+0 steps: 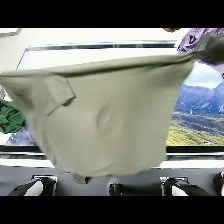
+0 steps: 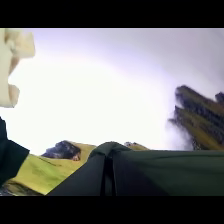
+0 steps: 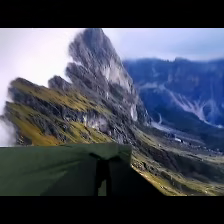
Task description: Fold the clothes and pants, and hang the long-sleeved shirts on hangers.
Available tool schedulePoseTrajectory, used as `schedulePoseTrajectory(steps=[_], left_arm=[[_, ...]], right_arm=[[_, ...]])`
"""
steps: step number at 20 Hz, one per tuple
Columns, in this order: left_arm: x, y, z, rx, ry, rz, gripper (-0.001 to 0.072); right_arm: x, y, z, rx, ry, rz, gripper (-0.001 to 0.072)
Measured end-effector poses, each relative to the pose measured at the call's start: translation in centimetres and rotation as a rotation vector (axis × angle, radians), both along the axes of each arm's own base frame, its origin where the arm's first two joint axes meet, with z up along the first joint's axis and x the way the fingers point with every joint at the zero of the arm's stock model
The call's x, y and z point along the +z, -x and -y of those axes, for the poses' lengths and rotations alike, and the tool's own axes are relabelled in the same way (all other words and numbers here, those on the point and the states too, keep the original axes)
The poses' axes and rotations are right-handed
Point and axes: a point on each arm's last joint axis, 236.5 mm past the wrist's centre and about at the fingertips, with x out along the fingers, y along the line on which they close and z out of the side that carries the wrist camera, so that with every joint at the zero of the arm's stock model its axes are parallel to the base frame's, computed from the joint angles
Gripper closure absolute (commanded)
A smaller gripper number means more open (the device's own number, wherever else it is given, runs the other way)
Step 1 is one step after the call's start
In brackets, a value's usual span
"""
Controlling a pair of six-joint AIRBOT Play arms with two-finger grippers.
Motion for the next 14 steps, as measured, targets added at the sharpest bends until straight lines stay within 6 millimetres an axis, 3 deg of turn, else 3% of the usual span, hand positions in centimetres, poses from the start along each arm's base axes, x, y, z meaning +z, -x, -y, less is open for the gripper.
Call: schedulePoseTrajectory(steps=[3, 6, 9, 12, 14], left_arm=[[-10.3, -5.7, -0.3, -0.029, 0.046, -0.155, 0.0696], [-18.0, -11.3, 0.1, -0.04, 0.057, -0.201, 0.0696], [-21.7, -16.4, 0.5, -0.038, 0.044, -0.159, 0.0696], [-22.5, -19.8, 0.5, -0.033, 0.031, -0.099, 0.0696], [-23.0, -20.6, 0.6, -0.036, 0.029, -0.095, 0.0695]], right_arm=[[-9.6, -5.3, 0.2, 0.005, -0.001, -0.175, 0.0682], [-17.5, -9.9, 0.5, -0.009, -0.005, -0.243, 0.0682], [-21.9, -13.5, 0.9, -0.035, -0.007, -0.212, 0.0682], [-23.3, -15.6, 1.2, -0.052, -0.007, -0.16, 0.0682], [-24.0, -15.9, 1.4, -0.055, -0.001, -0.162, 0.0682]])
